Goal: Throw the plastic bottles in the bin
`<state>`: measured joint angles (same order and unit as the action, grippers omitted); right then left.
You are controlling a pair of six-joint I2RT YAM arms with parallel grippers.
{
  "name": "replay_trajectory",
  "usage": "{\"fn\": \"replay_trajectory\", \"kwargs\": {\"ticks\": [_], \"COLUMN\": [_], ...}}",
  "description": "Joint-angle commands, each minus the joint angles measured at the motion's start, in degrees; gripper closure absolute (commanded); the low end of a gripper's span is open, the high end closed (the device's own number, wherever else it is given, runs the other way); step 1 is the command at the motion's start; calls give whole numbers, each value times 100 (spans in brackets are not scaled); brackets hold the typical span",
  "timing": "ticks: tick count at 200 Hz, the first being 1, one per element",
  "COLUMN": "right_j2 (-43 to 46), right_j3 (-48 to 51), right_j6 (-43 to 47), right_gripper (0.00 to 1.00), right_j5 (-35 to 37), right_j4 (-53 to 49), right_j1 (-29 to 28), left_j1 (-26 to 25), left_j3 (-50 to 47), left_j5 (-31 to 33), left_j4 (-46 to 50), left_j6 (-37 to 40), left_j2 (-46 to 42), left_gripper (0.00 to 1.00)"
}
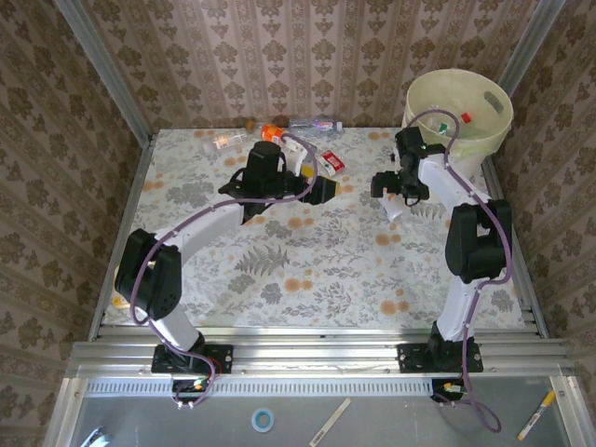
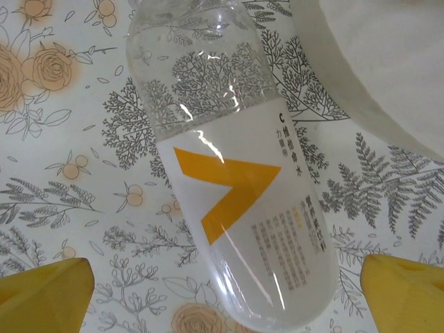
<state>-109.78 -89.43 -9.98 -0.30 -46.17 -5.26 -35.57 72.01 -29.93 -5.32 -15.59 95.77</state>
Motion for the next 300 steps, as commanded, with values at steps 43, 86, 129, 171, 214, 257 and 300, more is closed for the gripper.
{"fn": "replay_trajectory", "kwargs": {"ticks": [43, 86, 129, 171, 214, 257, 300], "right_j2": [-702, -940, -843, -315, 413, 1189, 1838], "right_j3": [-173, -107, 138, 544, 851, 841, 608], "right_j6": [92, 111, 87, -48, -160, -357, -528], "right_gripper": [3, 13, 41, 61, 63, 68, 70], "right_j5": [116, 188, 117, 7, -146, -410, -546], "right_j4": [9, 3, 71, 180, 280, 409, 442], "right_j1": [-87, -251, -415, -662, -1066, -1476, -1628], "left_j1": [76, 134, 173, 233, 338, 393, 437], "left_j3": [-8, 102, 99, 26, -166, -261, -413], "left_j5": [-1, -5, 64, 96, 94, 78, 125], "left_j4": [146, 243, 280, 242, -4, -152, -324], "left_j6": [101, 100, 101, 68, -106, -207, -329], "left_j2": [-181, -132, -161, -181, -228, -268, -361], "left_gripper": [0, 0, 0, 0, 0, 0, 0]}}
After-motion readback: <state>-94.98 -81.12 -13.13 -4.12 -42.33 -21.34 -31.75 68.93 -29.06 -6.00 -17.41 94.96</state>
